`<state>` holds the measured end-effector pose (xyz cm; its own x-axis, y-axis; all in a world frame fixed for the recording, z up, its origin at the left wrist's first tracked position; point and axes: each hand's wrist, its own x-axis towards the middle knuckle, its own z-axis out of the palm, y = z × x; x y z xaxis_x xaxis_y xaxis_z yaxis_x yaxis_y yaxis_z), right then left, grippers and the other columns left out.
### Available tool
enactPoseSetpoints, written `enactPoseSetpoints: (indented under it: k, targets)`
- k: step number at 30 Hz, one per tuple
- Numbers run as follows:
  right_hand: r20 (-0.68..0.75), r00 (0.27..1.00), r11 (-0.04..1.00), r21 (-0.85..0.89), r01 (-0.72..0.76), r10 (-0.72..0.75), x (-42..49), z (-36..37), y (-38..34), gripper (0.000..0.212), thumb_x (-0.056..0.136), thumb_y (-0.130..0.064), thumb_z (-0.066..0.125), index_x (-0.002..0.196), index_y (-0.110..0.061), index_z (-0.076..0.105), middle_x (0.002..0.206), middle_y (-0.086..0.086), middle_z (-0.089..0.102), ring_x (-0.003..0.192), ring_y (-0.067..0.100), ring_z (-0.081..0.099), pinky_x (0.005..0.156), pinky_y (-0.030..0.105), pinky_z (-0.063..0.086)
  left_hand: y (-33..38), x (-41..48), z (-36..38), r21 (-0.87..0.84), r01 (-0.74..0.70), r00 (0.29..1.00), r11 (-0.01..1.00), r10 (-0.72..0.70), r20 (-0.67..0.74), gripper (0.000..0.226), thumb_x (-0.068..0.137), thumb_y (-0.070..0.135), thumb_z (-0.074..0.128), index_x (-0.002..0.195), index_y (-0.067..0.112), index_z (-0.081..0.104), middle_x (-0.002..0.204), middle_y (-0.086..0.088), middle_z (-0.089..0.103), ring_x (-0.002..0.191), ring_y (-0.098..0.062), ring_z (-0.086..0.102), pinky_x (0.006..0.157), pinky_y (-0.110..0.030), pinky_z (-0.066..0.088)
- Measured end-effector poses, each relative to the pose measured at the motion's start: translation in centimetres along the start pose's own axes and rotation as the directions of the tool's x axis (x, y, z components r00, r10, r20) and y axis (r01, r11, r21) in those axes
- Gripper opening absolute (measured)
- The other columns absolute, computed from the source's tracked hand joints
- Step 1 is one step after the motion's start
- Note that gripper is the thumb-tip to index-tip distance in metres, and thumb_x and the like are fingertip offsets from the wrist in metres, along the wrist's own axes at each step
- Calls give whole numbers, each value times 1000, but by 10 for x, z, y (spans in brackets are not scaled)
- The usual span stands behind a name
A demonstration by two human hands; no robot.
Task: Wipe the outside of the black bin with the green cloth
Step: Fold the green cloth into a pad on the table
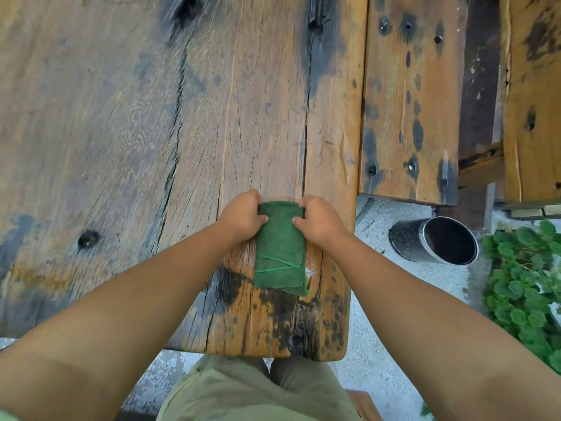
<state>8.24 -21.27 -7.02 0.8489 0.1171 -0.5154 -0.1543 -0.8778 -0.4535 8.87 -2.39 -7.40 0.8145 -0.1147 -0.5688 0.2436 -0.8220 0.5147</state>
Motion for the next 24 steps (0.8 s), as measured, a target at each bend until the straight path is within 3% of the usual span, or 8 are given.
enactPoseSetpoints:
  k: [4,7,9,11,15,18,20,24]
  targets:
    - [-55,998,993,117,27,-21,-1,-8,0,15,89,-15,68,97,-13,55,100,16,58,86,32,57,72,38,45,2,5,-8,-73,-40,999,997,38,-30,15,86,6,65,92,13,53,86,-4,60,76,-27,57,64,-32,45]
    - [-129,991,960,279,12,25,-2,-11,-1,15,89,-10,67,94,-11,53,95,14,62,79,26,58,70,39,48,12,6,-13,-289,35,999,957,-42,-17,14,93,5,56,98,16,48,82,-5,58,53,-22,63,42,-29,48]
    - [-78,990,871,487,-61,114,-5,-14,-5,15,93,-5,64,96,-11,50,92,11,59,64,20,63,59,39,53,16,5,-14,-411,56,998,910,-55,16,18,97,4,50,95,20,43,87,-12,61,48,-21,67,35,-25,45]
    - [14,986,754,643,-134,164,-8,-15,-6,17,97,-2,59,98,-14,46,93,8,57,62,20,70,58,38,57,20,-1,-16,-527,70,997,847,-54,46,25,98,3,47,90,26,40,98,-12,60,60,-26,72,41,-31,52]
    - [52,987,675,724,-141,151,-16,-16,-9,19,98,1,55,97,-15,44,103,6,56,80,23,75,68,38,61,17,-12,-17,-625,61,998,778,-27,64,29,99,-1,46,92,26,38,111,-9,57,72,-24,71,53,-34,55]
    - [113,986,569,806,-165,125,-22,-16,-9,23,96,5,55,94,-15,45,119,2,58,90,24,76,75,38,63,14,-23,-21,-708,68,994,703,12,108,38,96,-5,47,119,26,45,118,-3,60,81,-23,73,72,-36,57]
    - [157,981,530,826,-194,114,-27,-15,-8,23,95,6,56,93,-15,47,120,10,65,96,25,75,84,41,60,14,-31,-24,-715,89,990,694,16,140,44,95,-3,49,129,24,52,121,-2,63,95,-25,73,89,-41,55]
    - [195,972,435,870,-234,131,-40,-13,-5,29,98,-11,61,122,-21,50,123,9,67,99,27,74,86,42,61,14,-48,-21,-706,104,986,700,20,165,24,97,4,50,109,15,68,110,-5,70,105,-23,68,93,-42,53]
